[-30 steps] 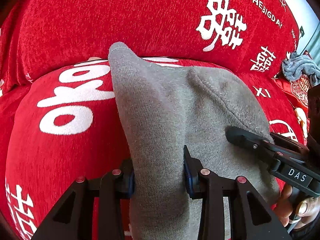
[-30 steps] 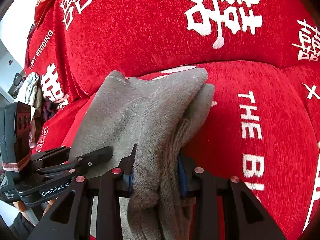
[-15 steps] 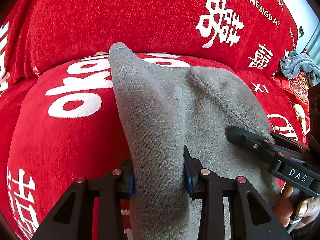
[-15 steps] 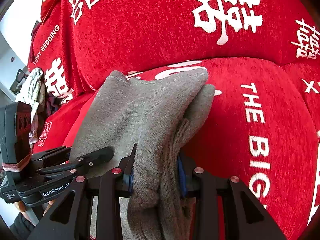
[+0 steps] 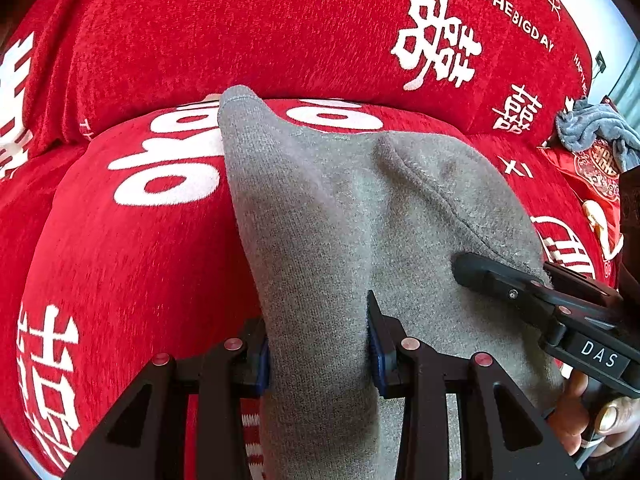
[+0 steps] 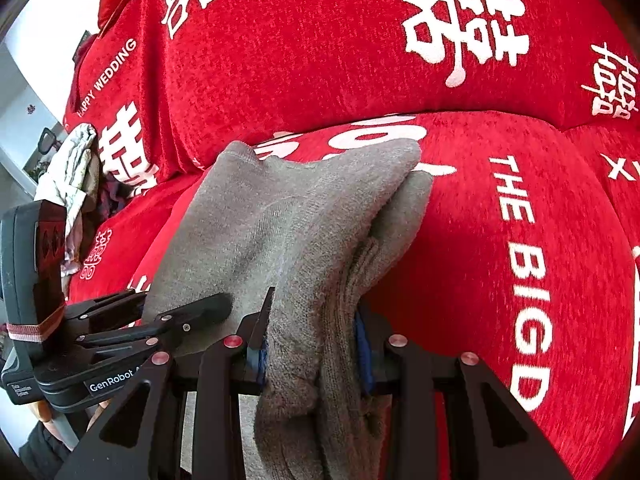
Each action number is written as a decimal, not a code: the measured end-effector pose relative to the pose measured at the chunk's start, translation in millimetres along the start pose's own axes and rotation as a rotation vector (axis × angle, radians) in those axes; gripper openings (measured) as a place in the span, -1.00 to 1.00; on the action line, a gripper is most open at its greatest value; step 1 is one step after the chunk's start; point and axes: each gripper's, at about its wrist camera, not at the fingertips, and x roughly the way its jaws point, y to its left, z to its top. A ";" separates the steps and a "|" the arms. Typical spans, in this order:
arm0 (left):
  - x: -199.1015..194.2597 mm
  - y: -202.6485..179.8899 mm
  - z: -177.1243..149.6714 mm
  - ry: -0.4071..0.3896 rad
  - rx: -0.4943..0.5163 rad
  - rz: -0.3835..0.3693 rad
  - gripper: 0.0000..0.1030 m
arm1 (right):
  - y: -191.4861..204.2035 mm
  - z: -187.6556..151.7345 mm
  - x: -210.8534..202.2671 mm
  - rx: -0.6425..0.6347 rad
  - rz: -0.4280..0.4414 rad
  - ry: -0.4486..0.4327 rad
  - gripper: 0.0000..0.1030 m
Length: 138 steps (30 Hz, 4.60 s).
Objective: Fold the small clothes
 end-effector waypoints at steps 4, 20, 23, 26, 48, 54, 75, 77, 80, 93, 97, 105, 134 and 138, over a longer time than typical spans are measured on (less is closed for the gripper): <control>-4.6 -0.6 -7.6 -0.004 0.001 0.001 -0.24 | 3.2 -8.1 -3.9 -0.007 0.002 -0.001 -0.31; -22.0 -0.8 -40.8 -0.023 0.000 0.002 -0.24 | 17.5 -39.3 -18.5 -0.021 0.003 -0.013 -0.31; -24.6 -1.6 -45.9 -0.028 0.006 0.007 -0.24 | 18.6 -44.3 -20.4 -0.023 0.006 -0.015 -0.31; -27.2 -2.5 -50.8 -0.033 0.009 0.012 -0.24 | 19.6 -47.5 -21.4 -0.026 0.006 -0.017 -0.31; -29.7 0.6 -72.8 -0.066 0.014 0.056 0.13 | 4.9 -70.6 -18.5 -0.013 0.010 -0.017 -0.26; -29.3 6.7 -75.1 -0.076 0.005 0.066 0.25 | -3.6 -72.4 -14.4 0.010 0.004 -0.017 -0.08; -44.0 16.2 -97.5 -0.119 -0.001 0.159 0.54 | 52.8 -120.3 -41.0 -0.311 -0.090 -0.113 0.05; -43.1 14.2 -92.8 -0.113 0.009 0.166 0.54 | 54.4 -116.0 -42.9 -0.308 -0.085 -0.103 0.06; -35.3 12.5 -74.4 -0.100 0.018 0.181 0.54 | 54.2 -100.1 -41.0 -0.281 -0.061 -0.084 0.06; 9.5 27.4 -13.4 0.014 -0.039 0.201 1.00 | 11.4 -6.5 22.3 -0.077 0.013 0.097 0.06; -6.5 16.8 -26.1 -0.035 0.011 0.253 1.00 | 28.4 -26.9 -1.0 -0.153 -0.018 0.029 0.07; -24.4 10.5 -62.5 -0.077 0.017 0.262 1.00 | 60.1 -93.5 -32.0 -0.356 -0.085 -0.058 0.07; -60.9 -4.1 -123.7 -0.128 0.049 0.318 1.00 | 86.5 -139.5 -70.3 -0.373 -0.196 -0.098 0.28; -46.4 12.0 -117.3 -0.076 -0.024 0.277 1.00 | 90.1 -119.4 -46.7 -0.361 -0.212 -0.071 0.28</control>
